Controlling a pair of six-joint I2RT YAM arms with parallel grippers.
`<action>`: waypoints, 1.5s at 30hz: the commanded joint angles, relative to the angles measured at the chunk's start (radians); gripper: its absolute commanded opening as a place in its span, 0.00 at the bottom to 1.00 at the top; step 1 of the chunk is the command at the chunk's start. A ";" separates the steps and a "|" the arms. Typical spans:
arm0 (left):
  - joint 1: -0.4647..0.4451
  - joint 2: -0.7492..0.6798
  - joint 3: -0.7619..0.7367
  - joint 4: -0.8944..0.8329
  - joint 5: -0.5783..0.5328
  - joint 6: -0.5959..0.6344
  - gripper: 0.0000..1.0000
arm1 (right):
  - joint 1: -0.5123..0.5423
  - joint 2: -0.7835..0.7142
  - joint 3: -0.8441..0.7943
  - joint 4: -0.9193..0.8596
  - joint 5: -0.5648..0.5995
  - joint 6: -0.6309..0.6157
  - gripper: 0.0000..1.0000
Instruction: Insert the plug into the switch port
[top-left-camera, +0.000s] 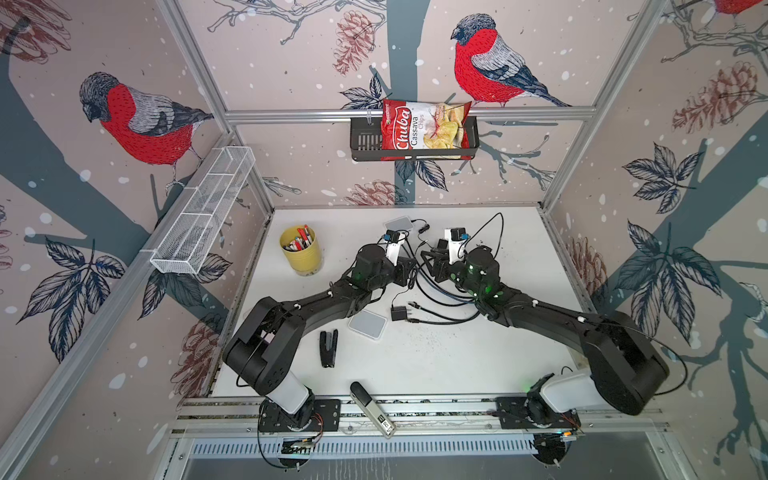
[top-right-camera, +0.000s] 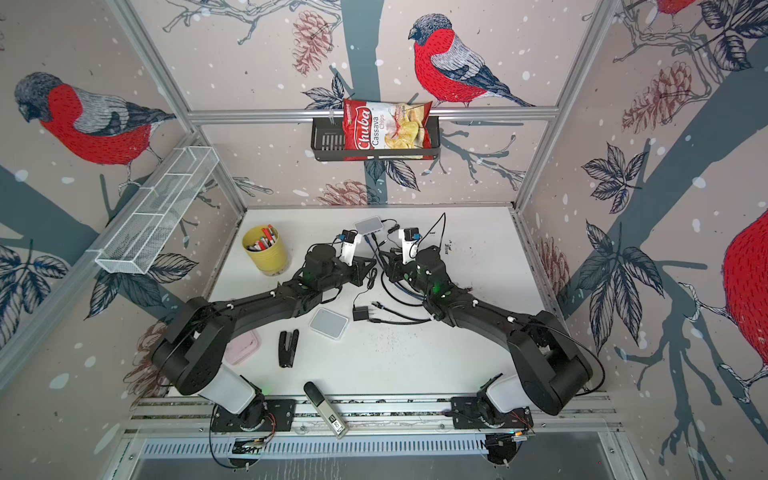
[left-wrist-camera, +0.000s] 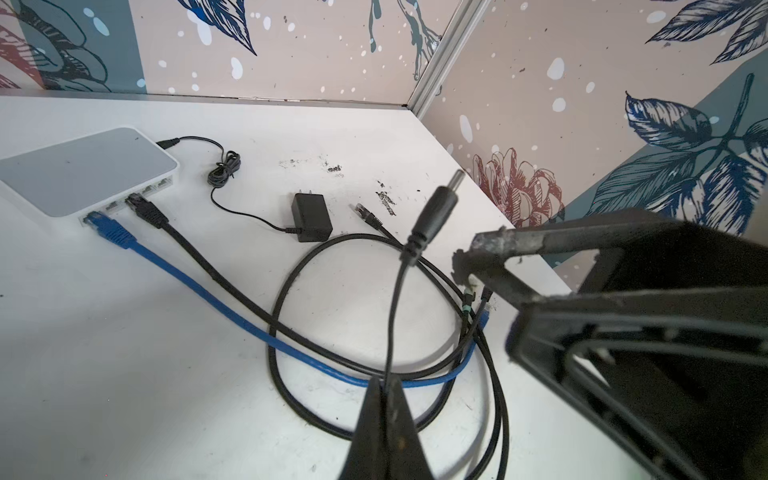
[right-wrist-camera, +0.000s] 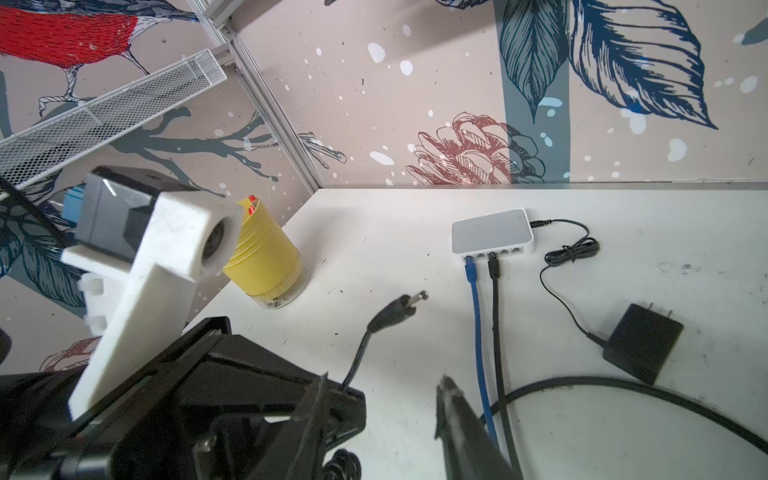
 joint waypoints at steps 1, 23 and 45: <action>-0.005 -0.013 -0.004 0.066 0.024 -0.023 0.00 | 0.000 0.001 -0.002 0.077 0.026 0.002 0.40; -0.032 -0.011 -0.010 0.097 0.046 -0.041 0.00 | -0.004 0.097 0.100 0.096 -0.051 0.020 0.21; -0.040 0.014 -0.009 0.110 0.050 -0.040 0.00 | -0.032 0.053 0.021 0.047 -0.120 -0.187 0.09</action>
